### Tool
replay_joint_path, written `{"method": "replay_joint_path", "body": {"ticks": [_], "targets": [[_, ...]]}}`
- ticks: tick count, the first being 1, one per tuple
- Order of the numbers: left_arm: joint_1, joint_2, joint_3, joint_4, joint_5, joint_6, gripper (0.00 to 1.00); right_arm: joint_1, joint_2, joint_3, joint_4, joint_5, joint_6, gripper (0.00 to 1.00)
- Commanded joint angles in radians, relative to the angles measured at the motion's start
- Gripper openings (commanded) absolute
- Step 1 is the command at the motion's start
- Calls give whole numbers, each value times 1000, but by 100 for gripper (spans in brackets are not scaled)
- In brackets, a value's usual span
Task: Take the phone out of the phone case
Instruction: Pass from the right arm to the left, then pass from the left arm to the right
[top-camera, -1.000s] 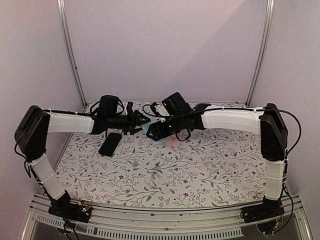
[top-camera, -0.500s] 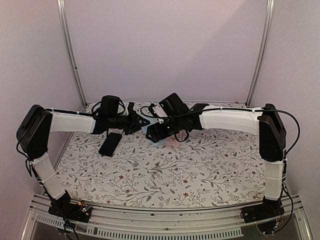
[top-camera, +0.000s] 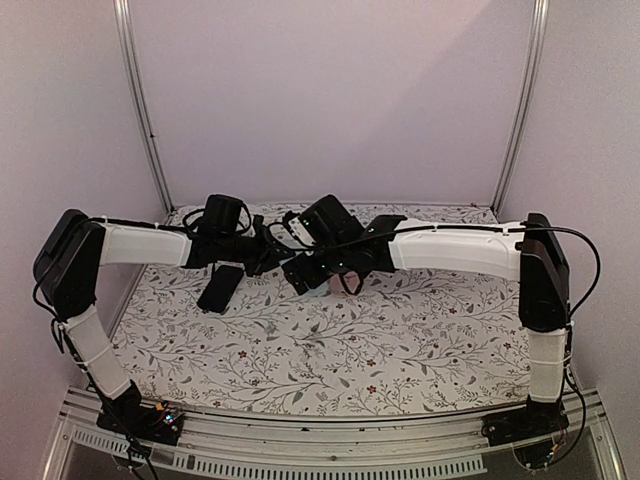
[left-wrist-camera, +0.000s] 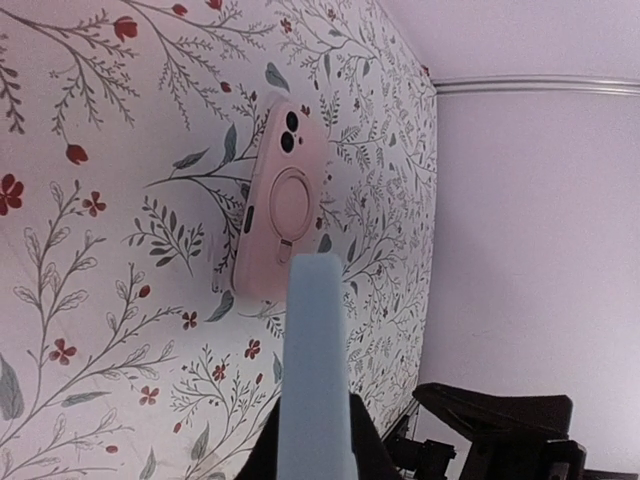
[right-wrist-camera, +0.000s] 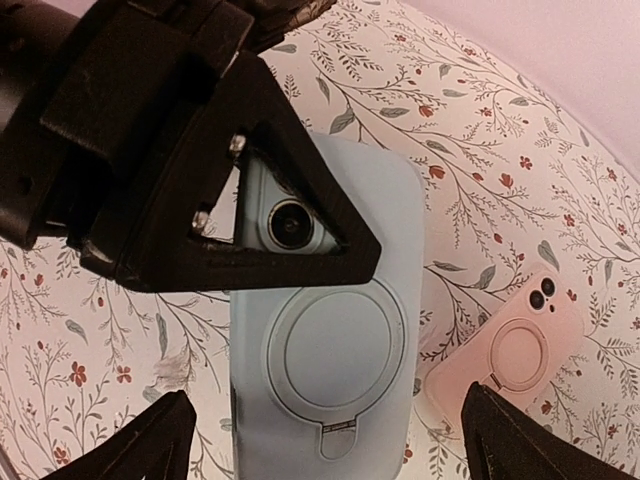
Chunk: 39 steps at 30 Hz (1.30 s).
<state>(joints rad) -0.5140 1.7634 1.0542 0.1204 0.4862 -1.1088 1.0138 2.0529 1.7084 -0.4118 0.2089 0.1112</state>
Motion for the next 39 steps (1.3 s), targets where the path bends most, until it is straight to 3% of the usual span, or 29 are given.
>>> {"method": "replay_joint_path", "body": {"ticks": [1, 15, 23, 31, 39], "targets": [[6, -14, 45, -13, -4, -34, 0, 43, 27, 28, -35, 141, -47, 94], [19, -53, 54, -81, -32, -82, 0, 162, 185, 192, -131, 503, -164, 89], [31, -82, 49, -106, -52, -82, 0, 163, 222, 202, -96, 611, -201, 83], [32, -97, 34, -102, -54, -93, 0, 163, 237, 218, -33, 656, -277, 69], [38, -116, 21, -92, -54, -102, 0, 162, 248, 221, 15, 660, -324, 44]]}}
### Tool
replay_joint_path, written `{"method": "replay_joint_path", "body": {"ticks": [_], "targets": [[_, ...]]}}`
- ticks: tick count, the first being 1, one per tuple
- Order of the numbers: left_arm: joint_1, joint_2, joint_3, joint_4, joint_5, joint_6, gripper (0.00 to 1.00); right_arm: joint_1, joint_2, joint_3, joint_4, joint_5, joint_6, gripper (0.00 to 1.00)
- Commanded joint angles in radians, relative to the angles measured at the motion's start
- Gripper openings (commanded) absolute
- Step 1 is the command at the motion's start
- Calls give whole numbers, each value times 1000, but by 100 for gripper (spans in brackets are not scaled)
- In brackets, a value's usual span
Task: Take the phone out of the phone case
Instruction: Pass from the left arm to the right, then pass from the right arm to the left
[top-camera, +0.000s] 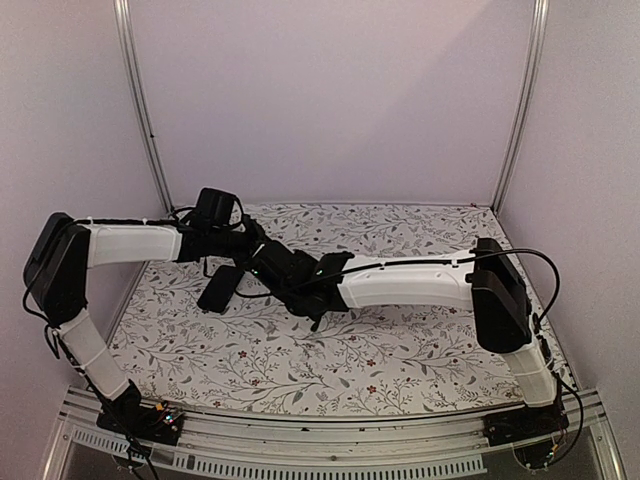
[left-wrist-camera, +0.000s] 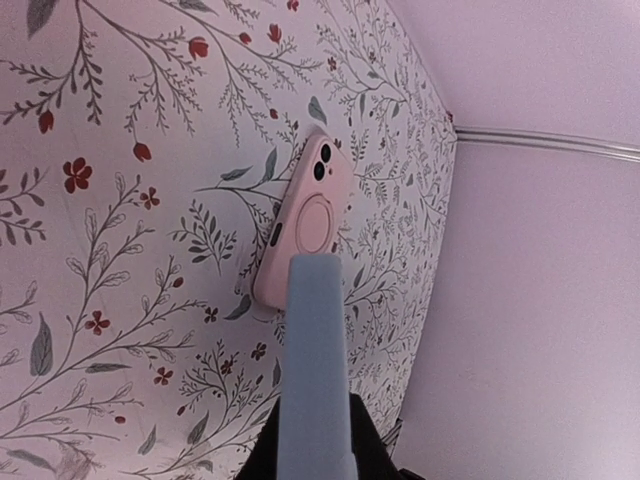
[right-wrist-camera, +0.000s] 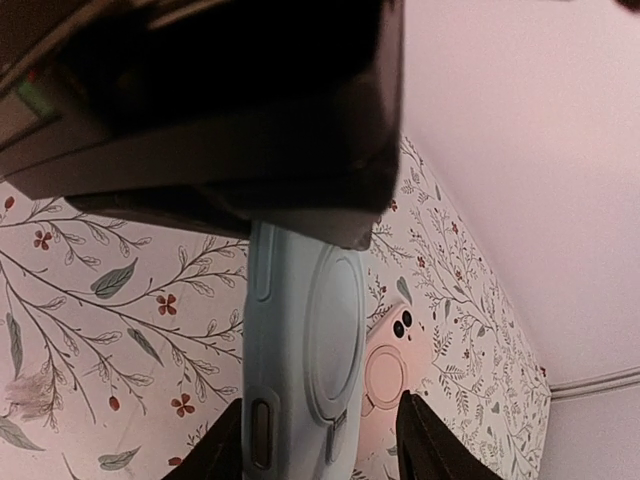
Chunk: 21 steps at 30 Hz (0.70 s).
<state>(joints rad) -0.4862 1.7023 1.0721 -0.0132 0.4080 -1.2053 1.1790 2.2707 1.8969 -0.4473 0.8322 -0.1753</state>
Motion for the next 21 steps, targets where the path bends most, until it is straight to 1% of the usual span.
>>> {"method": "replay_joint_path", "body": {"ticks": [1, 3, 5, 7, 9, 10, 14, 17, 21], "targets": [[11, -56, 2, 42, 25, -5, 0, -3, 30, 33, 57, 37, -44, 40], [12, -61, 2, 43, 26, -5, 1, -3, 31, 35, 69, 42, -54, 30], [14, -63, 0, 45, 27, -5, 4, -4, 30, 37, 82, 43, -61, 20], [15, -68, 0, 47, 29, -1, 7, -4, 27, 40, 90, 45, -66, 10], [17, -73, 0, 48, 29, 4, 14, -4, 22, 40, 97, 46, -66, 1], [18, -76, 0, 51, 29, 7, 19, -4, 20, 41, 99, 47, -64, 0], [21, -84, 1, 67, 36, 27, 40, -6, -2, 37, 98, 22, -43, 0], [23, -93, 5, 74, 35, 49, 60, -10, -25, 28, 97, -19, -15, 0], [27, -105, 14, 76, 30, 78, 78, -23, -67, 9, 95, -82, 26, 0]]}}
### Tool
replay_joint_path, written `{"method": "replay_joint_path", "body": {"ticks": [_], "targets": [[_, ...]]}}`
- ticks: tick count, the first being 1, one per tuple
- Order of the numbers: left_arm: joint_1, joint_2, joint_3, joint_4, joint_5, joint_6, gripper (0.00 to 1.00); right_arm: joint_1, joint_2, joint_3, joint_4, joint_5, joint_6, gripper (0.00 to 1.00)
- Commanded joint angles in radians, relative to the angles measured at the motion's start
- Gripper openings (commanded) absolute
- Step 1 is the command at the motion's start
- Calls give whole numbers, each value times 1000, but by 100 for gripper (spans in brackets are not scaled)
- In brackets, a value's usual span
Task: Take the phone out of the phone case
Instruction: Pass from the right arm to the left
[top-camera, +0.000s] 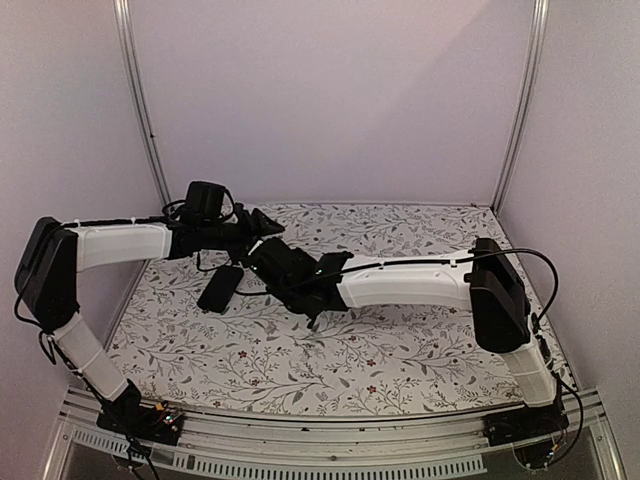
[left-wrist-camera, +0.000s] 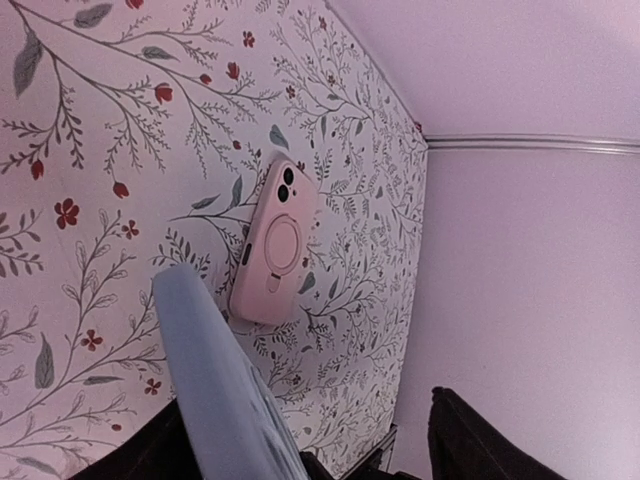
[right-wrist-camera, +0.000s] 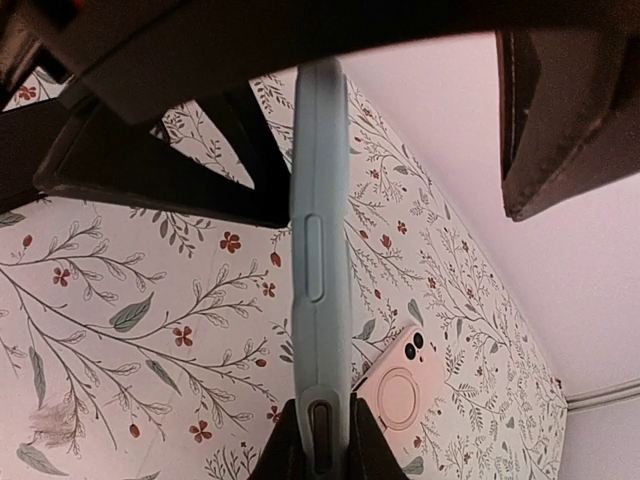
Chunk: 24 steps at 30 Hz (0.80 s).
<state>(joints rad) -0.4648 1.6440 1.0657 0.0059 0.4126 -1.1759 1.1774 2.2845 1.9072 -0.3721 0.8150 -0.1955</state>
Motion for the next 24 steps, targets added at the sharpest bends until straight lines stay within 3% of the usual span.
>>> {"method": "replay_joint_path", "body": {"ticks": [1, 7, 18, 24], "targets": [[7, -48, 24, 56, 23, 56, 82, -24, -87, -7, 19, -79, 51, 0], [24, -59, 55, 36, 18, 117, 99, -52, -143, -49, -7, -204, 116, 0], [80, -116, 96, 75, 35, 258, 99, -141, -242, -145, -27, -525, 299, 0], [111, -144, 46, 126, 66, 279, 99, -214, -325, -210, 23, -735, 391, 0]]}}
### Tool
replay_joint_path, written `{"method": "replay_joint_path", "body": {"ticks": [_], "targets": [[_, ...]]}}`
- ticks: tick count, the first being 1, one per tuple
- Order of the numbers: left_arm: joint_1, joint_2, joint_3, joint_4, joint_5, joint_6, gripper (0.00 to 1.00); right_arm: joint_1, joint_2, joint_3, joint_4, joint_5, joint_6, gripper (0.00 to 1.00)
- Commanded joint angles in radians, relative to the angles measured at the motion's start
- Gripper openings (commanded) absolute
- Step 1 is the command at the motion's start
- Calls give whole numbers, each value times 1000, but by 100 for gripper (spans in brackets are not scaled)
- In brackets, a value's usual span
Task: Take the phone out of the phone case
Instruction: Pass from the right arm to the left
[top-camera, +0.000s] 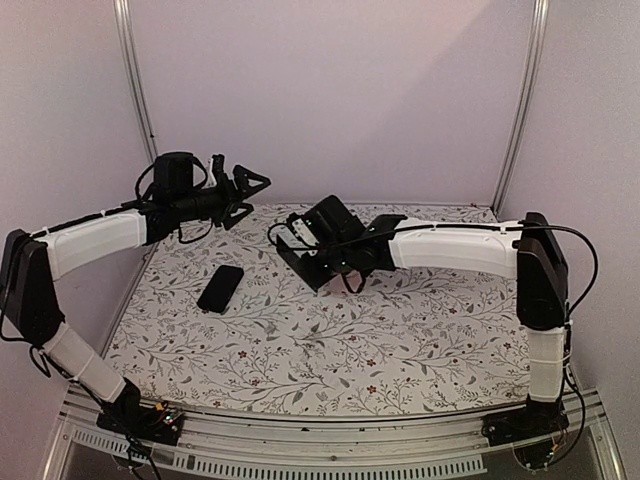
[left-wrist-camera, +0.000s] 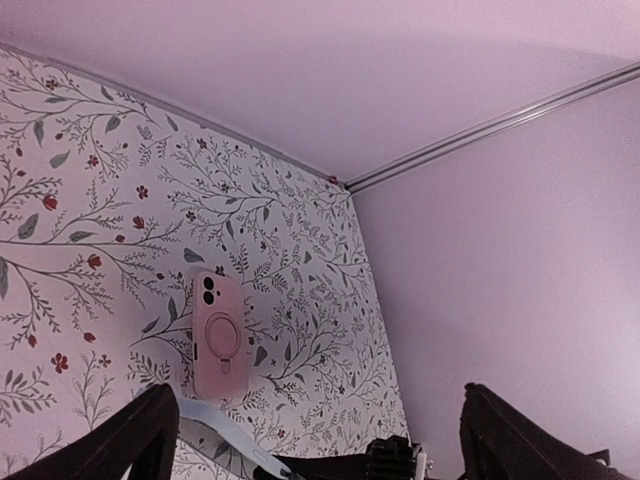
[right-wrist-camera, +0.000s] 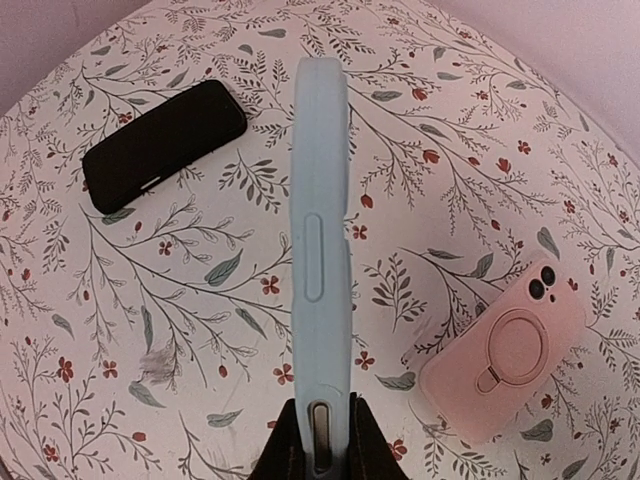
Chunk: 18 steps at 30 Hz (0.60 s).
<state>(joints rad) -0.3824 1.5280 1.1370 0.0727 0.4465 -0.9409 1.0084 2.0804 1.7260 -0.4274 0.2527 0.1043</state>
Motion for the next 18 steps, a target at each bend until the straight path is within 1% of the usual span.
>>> {"method": "replay_joint_path", "body": {"ticks": [1, 4, 10, 16, 18], "targets": [[30, -32, -40, 78, 39, 43, 99, -57, -133, -42, 90, -206, 100, 0], [32, -42, -76, 116, 60, 40, 99, -95, -176, -91, 138, -337, 146, 0], [28, -47, -156, 237, 119, 10, 99, -170, -247, -172, 245, -530, 242, 0], [27, -32, -218, 398, 182, -57, 98, -256, -302, -285, 443, -770, 390, 0], [24, -21, -229, 435, 199, -74, 97, -272, -313, -308, 490, -812, 432, 0]]}}
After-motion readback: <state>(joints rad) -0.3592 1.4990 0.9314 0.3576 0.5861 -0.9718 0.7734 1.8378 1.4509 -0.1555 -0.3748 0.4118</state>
